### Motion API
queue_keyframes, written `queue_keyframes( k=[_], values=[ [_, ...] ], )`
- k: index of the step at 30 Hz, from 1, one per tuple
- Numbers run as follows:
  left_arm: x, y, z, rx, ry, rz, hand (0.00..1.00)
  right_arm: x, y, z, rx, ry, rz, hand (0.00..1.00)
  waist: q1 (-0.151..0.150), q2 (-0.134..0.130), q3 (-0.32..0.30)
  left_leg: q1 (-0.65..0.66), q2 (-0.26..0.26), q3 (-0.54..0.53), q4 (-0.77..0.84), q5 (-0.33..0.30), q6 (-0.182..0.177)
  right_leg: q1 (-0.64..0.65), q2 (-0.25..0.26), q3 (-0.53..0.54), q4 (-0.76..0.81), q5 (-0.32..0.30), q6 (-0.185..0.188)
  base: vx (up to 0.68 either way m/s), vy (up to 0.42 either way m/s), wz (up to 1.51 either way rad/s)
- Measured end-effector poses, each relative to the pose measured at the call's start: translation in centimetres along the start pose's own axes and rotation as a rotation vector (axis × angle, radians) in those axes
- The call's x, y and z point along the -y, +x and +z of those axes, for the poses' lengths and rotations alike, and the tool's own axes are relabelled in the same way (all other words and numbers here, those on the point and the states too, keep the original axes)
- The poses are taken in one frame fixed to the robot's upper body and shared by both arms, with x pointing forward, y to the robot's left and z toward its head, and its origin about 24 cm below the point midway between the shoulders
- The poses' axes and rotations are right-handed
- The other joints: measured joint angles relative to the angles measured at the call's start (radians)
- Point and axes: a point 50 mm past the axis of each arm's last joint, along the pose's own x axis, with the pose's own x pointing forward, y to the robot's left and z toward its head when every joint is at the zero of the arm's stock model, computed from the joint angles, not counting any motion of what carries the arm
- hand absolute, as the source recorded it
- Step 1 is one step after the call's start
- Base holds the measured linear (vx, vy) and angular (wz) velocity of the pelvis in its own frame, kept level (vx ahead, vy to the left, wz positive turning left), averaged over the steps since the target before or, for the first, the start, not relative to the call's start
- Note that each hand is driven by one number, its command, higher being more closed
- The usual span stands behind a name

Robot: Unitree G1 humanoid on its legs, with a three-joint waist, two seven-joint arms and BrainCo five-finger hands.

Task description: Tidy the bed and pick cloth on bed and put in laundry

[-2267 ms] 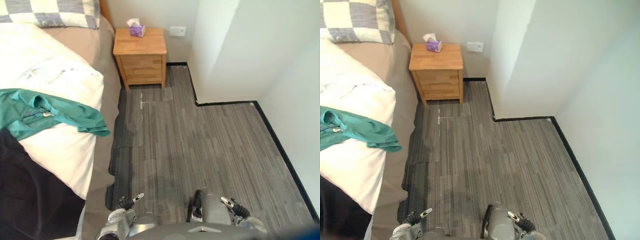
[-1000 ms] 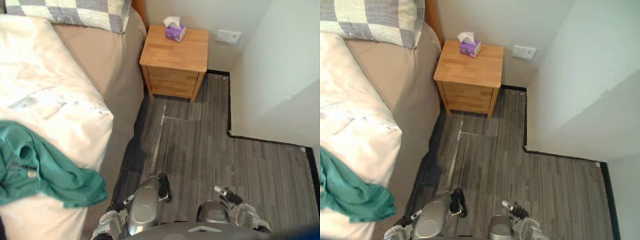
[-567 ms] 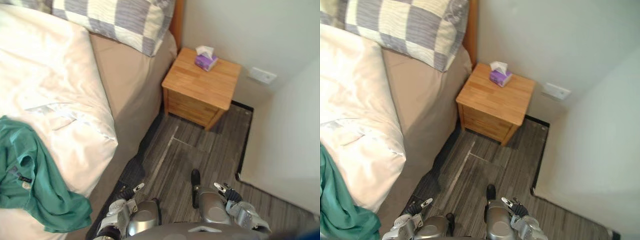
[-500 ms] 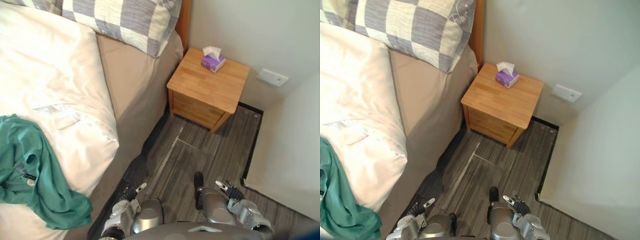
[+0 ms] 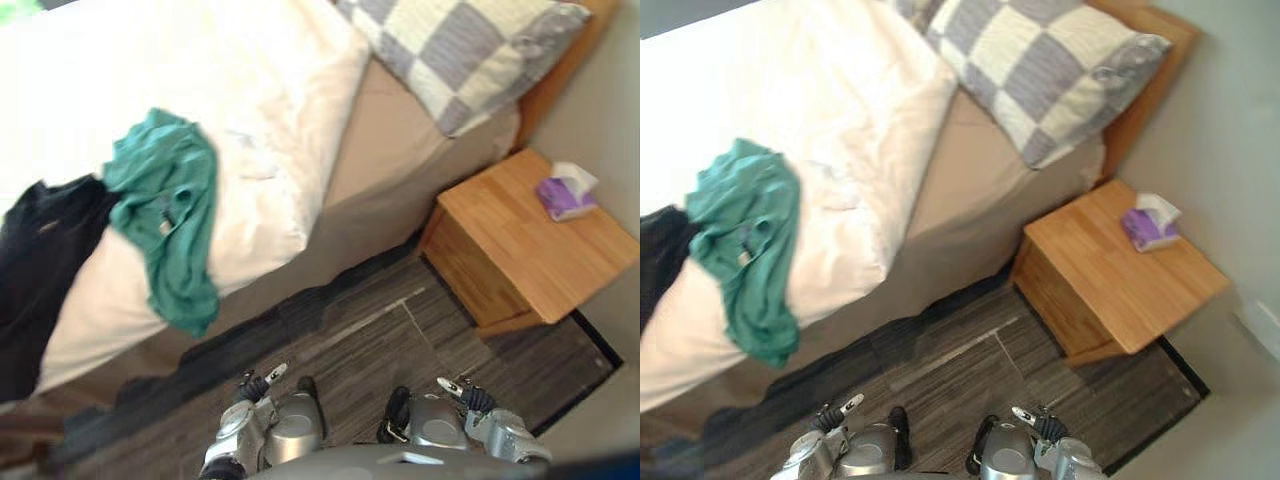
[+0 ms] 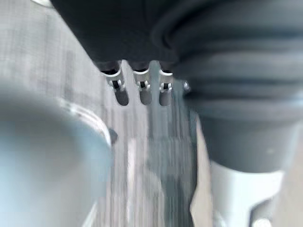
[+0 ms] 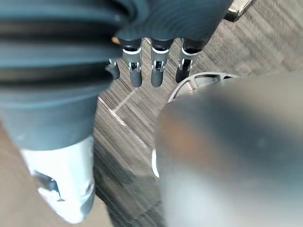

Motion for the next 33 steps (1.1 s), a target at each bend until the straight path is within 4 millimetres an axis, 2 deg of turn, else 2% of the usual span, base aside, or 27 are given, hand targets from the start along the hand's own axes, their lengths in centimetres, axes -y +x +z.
queue_keyframes(
  k=[3, 5, 7, 9, 11, 12, 13, 14, 16, 17, 18, 19, 20, 21, 22, 23, 24, 27, 30, 32, 33],
  values=[
    [0.1, 0.0, 0.0, 0.001, 0.013, -0.003, 0.00, -0.1, 0.0, 0.0, -0.003, -0.013, 0.008, 0.00, -0.002, 0.003, -0.001, 0.017, 0.004, -0.018, -0.035, 0.007, 0.002, 0.036, 0.017, -0.014, -0.043, 0.016, 0.001, -0.13, 0.027, 0.32],
    [0.3, 0.0, -0.1, 0.007, 0.091, -0.010, 0.00, -0.4, 0.1, 0.2, 0.008, -0.008, 0.021, 0.00, -0.013, 0.011, -0.012, 0.015, 0.006, -0.004, -0.043, 0.009, 0.004, 0.056, 0.026, -0.027, -0.083, 0.008, 0.030, -0.12, 0.024, 0.35],
    [0.5, 0.0, -0.2, 0.011, 0.142, -0.017, 0.00, -0.7, 0.2, 0.1, 0.008, -0.006, 0.031, 0.00, -0.014, 0.014, -0.023, 0.014, 0.005, 0.022, -0.057, 0.011, 0.007, 0.055, 0.027, -0.026, -0.096, 0.005, 0.029, -0.07, 0.045, 0.20],
    [0.8, 0.0, 0.0, 0.016, 0.151, -0.013, 0.00, -1.3, 0.2, 0.0, 0.010, 0.002, 0.035, 0.00, -0.010, 0.009, -0.025, 0.010, 0.006, 0.040, -0.039, 0.017, 0.016, 0.054, 0.020, -0.025, -0.088, 0.004, 0.029, -0.04, 0.050, 0.08],
    [0.7, 0.1, 0.0, 0.013, 0.163, -0.006, 0.00, -1.6, 0.3, 0.2, 0.027, 0.007, 0.031, 0.00, -0.009, -0.006, -0.027, -0.008, -0.003, 0.046, -0.004, 0.009, 0.031, 0.040, -0.007, -0.022, -0.041, -0.021, 0.044, -0.01, 0.087, 0.08],
    [0.5, 0.3, 0.4, 0.014, 0.192, -0.001, 0.00, -2.0, 0.4, 0.3, 0.039, 0.018, 0.036, 0.00, -0.010, -0.025, -0.028, -0.015, -0.025, 0.048, 0.034, -0.006, 0.055, 0.021, -0.045, -0.004, 0.023, -0.055, 0.065, 0.03, 0.109, 0.14],
    [0.3, 0.4, 0.7, 0.015, 0.202, 0.005, 0.00, -1.8, 0.4, 0.4, 0.046, 0.016, 0.033, 0.00, -0.012, -0.044, -0.021, -0.020, -0.047, 0.044, 0.069, -0.023, 0.075, 0.010, -0.069, 0.038, 0.079, -0.089, 0.109, 0.04, 0.127, 0.15],
    [0.3, 0.4, 0.7, 0.016, 0.207, 0.006, 0.00, -1.8, 0.4, 0.4, 0.048, 0.016, 0.032, 0.00, -0.012, -0.047, -0.022, -0.018, -0.055, 0.040, 0.076, -0.030, 0.078, 0.011, -0.074, 0.054, 0.091, -0.094, 0.130, 0.07, 0.085, 0.39],
    [0.2, 0.5, 0.8, 0.010, 0.270, 0.002, 0.00, -1.6, 0.2, 0.7, 0.085, 0.038, 0.027, 0.00, -0.032, -0.059, -0.017, 0.019, -0.097, -0.028, 0.046, -0.042, 0.098, -0.012, -0.091, 0.188, 0.228, -0.004, 0.216, 0.13, 0.097, 0.67],
    [0.2, 0.5, 0.8, 0.008, 0.273, 0.003, 0.00, -1.6, 0.3, 0.9, 0.092, 0.042, 0.028, 0.00, -0.041, -0.050, -0.016, 0.023, -0.095, -0.043, 0.041, -0.041, 0.100, -0.037, -0.087, 0.214, 0.262, 0.015, 0.210, 0.14, 0.113, 0.71],
    [0.2, 0.6, 0.8, -0.006, 0.277, 0.005, 0.00, -2.1, 0.4, 1.4, 0.101, 0.042, 0.043, 0.00, -0.045, -0.041, -0.012, 0.033, -0.082, -0.070, 0.030, -0.039, 0.103, -0.046, -0.040, 0.272, 0.224, -0.012, 0.159, 0.12, 0.084, 0.56],
    [0.4, 0.8, 1.3, 0.005, 0.284, 0.004, 0.00, -2.6, 0.5, 1.1, 0.093, 0.046, 0.056, 0.00, -0.038, -0.046, -0.014, 0.031, -0.070, -0.088, 0.021, -0.038, 0.105, -0.044, 0.016, 0.314, 0.120, -0.025, 0.143, 0.12, 0.049, 0.53],
    [0.3, 0.8, 1.4, 0.006, 0.292, 0.005, 0.00, -2.9, 0.6, 1.1, 0.093, 0.053, 0.063, 0.00, -0.037, -0.046, -0.014, 0.029, -0.065, -0.100, 0.017, -0.037, 0.104, -0.042, 0.038, 0.336, 0.065, -0.025, 0.137, 0.14, -0.033, 0.57],
    [0.3, 0.8, 1.5, 0.008, 0.304, 0.005, 0.00, -3.5, 0.6, 0.7, 0.084, 0.071, 0.076, 0.00, -0.039, -0.047, -0.013, 0.027, -0.066, -0.126, 0.009, -0.037, 0.103, -0.026, 0.075, 0.370, -0.057, 0.001, 0.112, 0.12, -0.066, 0.58],
    [0.4, 0.8, 1.6, 0.011, 0.305, 0.003, 0.00, -3.8, 0.6, 0.4, 0.076, 0.082, 0.081, 0.00, -0.042, -0.061, -0.011, 0.032, -0.078, -0.132, -0.001, -0.038, 0.102, -0.022, 0.083, 0.398, -0.130, 0.026, 0.105, 0.18, -0.120, 0.63],
    [0.5, 0.9, 1.9, 0.021, 0.321, -0.001, 0.00, -4.0, 0.6, 0.1, 0.069, 0.093, 0.082, 0.00, -0.045, -0.095, -0.007, 0.034, -0.107, -0.135, -0.006, -0.042, 0.096, -0.013, 0.068, 0.434, -0.175, 0.079, 0.093, 0.17, -0.120, 0.40],
    [0.4, 0.9, 2.0, 0.022, 0.322, 0.001, 0.00, -4.0, 0.6, 0.1, 0.073, 0.107, 0.081, 0.00, -0.050, -0.095, -0.002, 0.045, -0.114, -0.134, -0.015, -0.042, 0.095, -0.009, 0.066, 0.439, -0.170, 0.096, 0.083, 0.18, -0.114, 0.23],
    [0.5, 0.8, 1.3, 0.005, 0.339, -0.003, 0.00, -4.1, 0.7, 0.5, 0.086, 0.151, 0.076, 0.00, -0.058, -0.078, 0.006, 0.078, -0.098, -0.080, -0.035, -0.034, 0.067, -0.010, 0.067, 0.435, -0.146, 0.086, 0.090, 0.20, -0.042, -0.09],
    [0.3, 0.9, 1.2, -0.004, 0.354, 0.005, 0.00, -4.4, 0.7, 0.2, 0.082, 0.172, 0.085, 0.00, -0.069, -0.080, 0.007, 0.112, -0.086, -0.056, -0.057, -0.050, 0.057, 0.027, 0.070, 0.415, -0.144, 0.088, 0.112, 0.21, 0.027, 0.05],
    [0.3, 0.9, 1.2, -0.003, 0.356, 0.007, 0.00, -4.5, 0.7, 0.1, 0.080, 0.174, 0.091, 0.00, -0.061, -0.083, 0.006, 0.156, -0.078, -0.034, -0.100, -0.049, 0.056, 0.046, 0.075, 0.409, -0.141, 0.098, 0.129, 0.14, 0.078, -0.06],
    [0.3, 0.9, 1.2, -0.002, 0.357, 0.010, 0.00, -4.4, 0.6, -0.1, 0.076, 0.174, 0.096, 0.00, -0.046, -0.084, 0.003, 0.189, -0.080, -0.017, -0.134, -0.041, 0.056, 0.053, 0.075, 0.409, -0.134, 0.099, 0.132, 0.13, 0.103, -0.17]
  ],
)
